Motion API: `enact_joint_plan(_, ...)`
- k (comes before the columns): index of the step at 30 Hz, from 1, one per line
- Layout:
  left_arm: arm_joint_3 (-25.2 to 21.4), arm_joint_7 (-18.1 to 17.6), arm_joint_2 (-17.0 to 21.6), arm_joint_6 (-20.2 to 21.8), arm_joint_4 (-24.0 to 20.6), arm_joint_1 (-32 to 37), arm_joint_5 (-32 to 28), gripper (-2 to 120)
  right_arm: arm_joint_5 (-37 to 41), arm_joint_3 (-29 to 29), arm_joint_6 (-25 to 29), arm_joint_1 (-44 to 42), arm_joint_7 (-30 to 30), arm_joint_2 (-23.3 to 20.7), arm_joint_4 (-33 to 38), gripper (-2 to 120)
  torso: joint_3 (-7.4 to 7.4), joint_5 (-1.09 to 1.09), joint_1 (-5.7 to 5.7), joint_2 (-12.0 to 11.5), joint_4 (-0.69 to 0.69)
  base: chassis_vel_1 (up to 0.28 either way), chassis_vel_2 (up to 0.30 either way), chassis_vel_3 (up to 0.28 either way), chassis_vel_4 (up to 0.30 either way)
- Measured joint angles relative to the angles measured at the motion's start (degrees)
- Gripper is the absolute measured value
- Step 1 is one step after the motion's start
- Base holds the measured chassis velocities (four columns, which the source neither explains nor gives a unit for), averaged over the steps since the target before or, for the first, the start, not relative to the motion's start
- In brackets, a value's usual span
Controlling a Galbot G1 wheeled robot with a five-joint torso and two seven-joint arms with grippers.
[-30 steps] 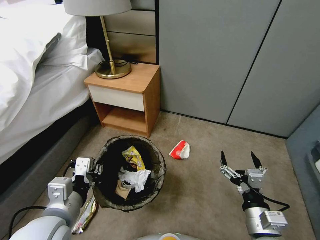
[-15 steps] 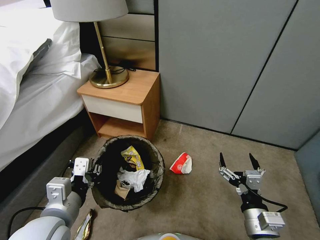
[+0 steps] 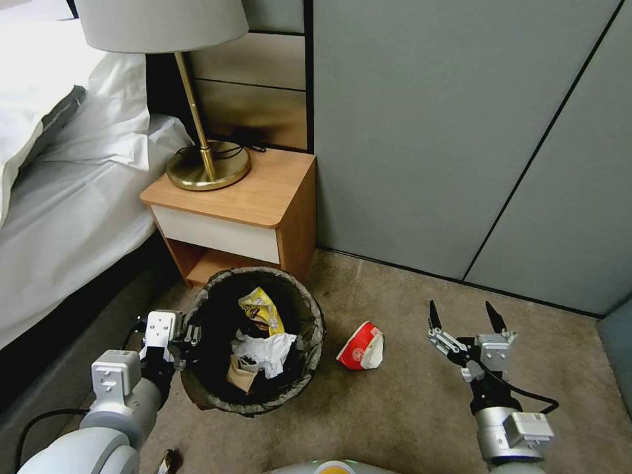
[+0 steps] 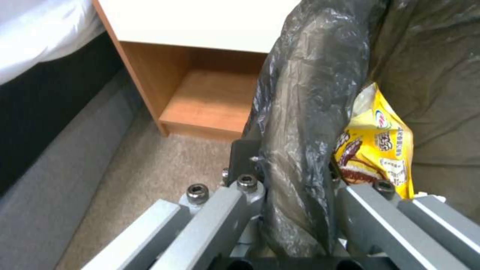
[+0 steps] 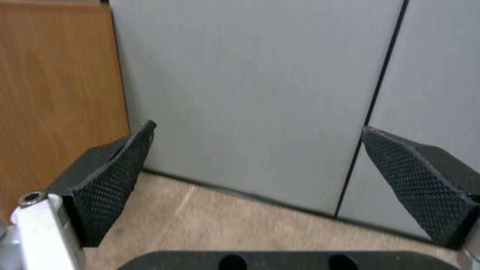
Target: Pick up the trash bin, then pick up the garbage from the floor and place it into the trash bin.
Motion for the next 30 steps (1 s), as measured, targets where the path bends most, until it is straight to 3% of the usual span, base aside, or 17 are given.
enact_joint_plan(6, -0.13, -0.15, -0.64, 0.32, 0.0, 1.36, 0.09, 3, 4.78, -4.5, -11.37, 8.11, 1.98, -1.13, -4.88, 100, 0.0, 0.01, 0.0, 0.0, 0.01, 0.0, 0.0, 0.0, 0.0)
enact_joint_plan(9, -0.15, -0.22, -0.72, 0.39, 0.0, 1.63, 0.11, 3, 6.2, -5.48, -13.4, 9.89, 1.97, -1.18, -6.11, 100, 0.0, 0.0, 0.0, 0.0, 0.0, 0.0, 0.0, 0.0, 0.0)
enact_joint_plan(11, -0.23, -0.32, -0.96, 0.52, 0.0, 2.09, 0.19, 3, 11.4, -8.14, -18.5, 13.18, 1.98, -1.72, -8.16, 100, 0.0, 0.0, 0.0, 0.0, -0.01, 0.0, 0.0, 0.0, 0.0)
enact_joint_plan(18, -0.6, -0.48, -0.93, 0.72, 0.0, 2.56, 0.23, 3, 23.6, -12.61, -26.66, 20.6, 3.81, -2.1, -13.18, 100, 0.0, 0.0, 0.0, 0.0, 0.0, 0.0, 0.0, 0.0, 0.0)
enact_joint_plan(30, -0.79, -0.8, -0.44, 0.91, 0.0, 2.51, -0.02, 3, 31.3, -14.55, -30.67, 28.41, 2.75, -2.12, -23.55, 100, 0.0, 0.0, 0.0, 0.0, 0.0, 0.0, 0.0, 0.0, 0.0)
